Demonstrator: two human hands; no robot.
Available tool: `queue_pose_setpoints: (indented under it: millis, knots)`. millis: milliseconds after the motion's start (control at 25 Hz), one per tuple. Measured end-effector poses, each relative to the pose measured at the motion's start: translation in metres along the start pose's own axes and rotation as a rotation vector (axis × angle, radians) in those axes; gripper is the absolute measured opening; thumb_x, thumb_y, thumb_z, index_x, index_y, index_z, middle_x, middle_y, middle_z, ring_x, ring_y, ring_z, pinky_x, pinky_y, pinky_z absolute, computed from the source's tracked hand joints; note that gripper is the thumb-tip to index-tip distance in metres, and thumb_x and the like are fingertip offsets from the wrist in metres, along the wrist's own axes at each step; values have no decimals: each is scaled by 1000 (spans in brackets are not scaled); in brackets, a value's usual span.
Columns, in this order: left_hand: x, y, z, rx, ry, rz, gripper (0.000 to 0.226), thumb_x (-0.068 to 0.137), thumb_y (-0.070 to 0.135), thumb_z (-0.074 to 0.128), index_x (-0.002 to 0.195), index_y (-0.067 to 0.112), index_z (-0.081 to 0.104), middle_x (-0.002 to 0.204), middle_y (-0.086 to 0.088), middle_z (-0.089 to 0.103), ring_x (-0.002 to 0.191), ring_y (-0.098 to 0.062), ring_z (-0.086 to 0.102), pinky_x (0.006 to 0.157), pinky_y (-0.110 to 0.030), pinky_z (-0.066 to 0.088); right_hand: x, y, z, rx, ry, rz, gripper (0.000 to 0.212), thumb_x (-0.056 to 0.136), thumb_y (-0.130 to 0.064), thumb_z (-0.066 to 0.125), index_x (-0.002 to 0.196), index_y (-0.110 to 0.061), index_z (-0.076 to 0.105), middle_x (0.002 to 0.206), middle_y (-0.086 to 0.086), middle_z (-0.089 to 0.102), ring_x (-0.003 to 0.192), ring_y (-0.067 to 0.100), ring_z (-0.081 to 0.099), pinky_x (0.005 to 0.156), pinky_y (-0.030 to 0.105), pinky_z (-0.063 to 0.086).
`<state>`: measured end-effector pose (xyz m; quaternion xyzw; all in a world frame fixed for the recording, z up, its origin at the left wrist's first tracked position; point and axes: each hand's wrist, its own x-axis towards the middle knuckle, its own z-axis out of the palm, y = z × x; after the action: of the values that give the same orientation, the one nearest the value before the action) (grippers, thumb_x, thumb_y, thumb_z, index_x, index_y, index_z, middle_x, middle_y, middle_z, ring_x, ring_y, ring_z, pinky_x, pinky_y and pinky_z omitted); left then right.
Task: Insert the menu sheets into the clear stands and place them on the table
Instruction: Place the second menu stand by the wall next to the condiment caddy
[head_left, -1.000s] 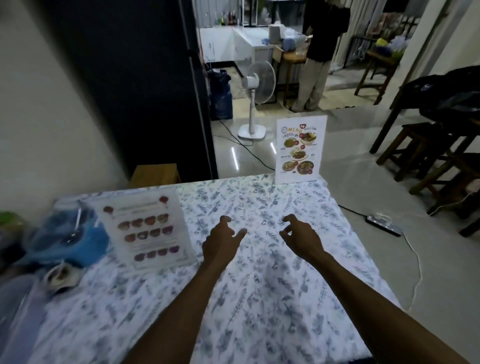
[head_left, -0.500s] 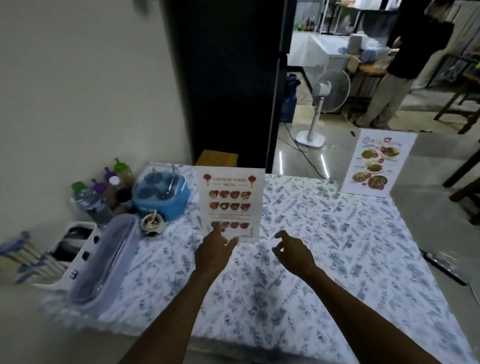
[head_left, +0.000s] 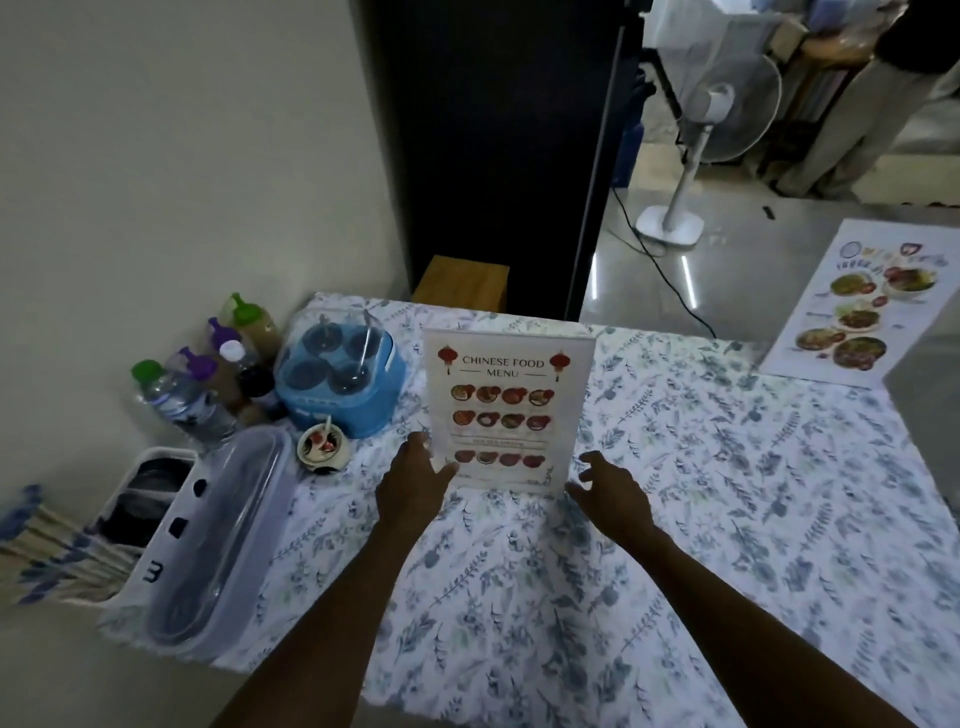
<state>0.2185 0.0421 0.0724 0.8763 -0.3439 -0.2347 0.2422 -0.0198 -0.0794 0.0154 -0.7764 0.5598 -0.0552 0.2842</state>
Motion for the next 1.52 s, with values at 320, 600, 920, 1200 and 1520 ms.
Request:
queue_pose_setpoints:
  millis: [320, 600, 920, 1200, 1520]
  knots:
    - [54, 18, 2, 30, -21, 99, 42, 86, 46, 73, 121, 23, 65, 112, 1, 77, 98, -24, 73, 77, -37, 56, 28, 7, -3, -119, 38, -91, 21, 98, -41, 50, 103, -24, 61, 100, -6, 75, 79, 19, 70, 64, 37, 58]
    - [104, 78, 4, -37, -101, 278, 41, 90, 41, 71, 126, 22, 63, 118, -1, 76, 100, -23, 74, 79, -36, 58, 62, 5, -57, -197, 172, 13, 25, 99, -47, 47, 105, -28, 62, 99, -10, 75, 74, 14, 70, 60, 33, 58]
    - [222, 117, -40, -76, -242, 416, 44, 94, 44, 65, 127, 15, 63, 125, -7, 72, 105, -31, 72, 89, -47, 59, 119, -60, -90, -223, 298, 102, 22, 100, -35, 53, 112, -23, 67, 108, -8, 76, 78, 18, 71, 48, 20, 34]
    - [355, 71, -135, -78, -255, 448, 43, 94, 35, 68, 132, 16, 66, 127, -6, 72, 108, -30, 70, 92, -40, 57, 222, -177, -36, -129, 316, 26, 18, 99, -32, 54, 107, -21, 67, 99, -2, 78, 84, 27, 72, 59, 28, 42]
    - [463, -35, -214, 176, -158, 209, 47, 92, 50, 61, 120, 12, 67, 111, -14, 76, 91, -34, 74, 85, -49, 59, 323, -299, 70, 1, 186, -191, 21, 101, -26, 55, 106, -8, 64, 96, 17, 75, 79, 36, 70, 59, 23, 35]
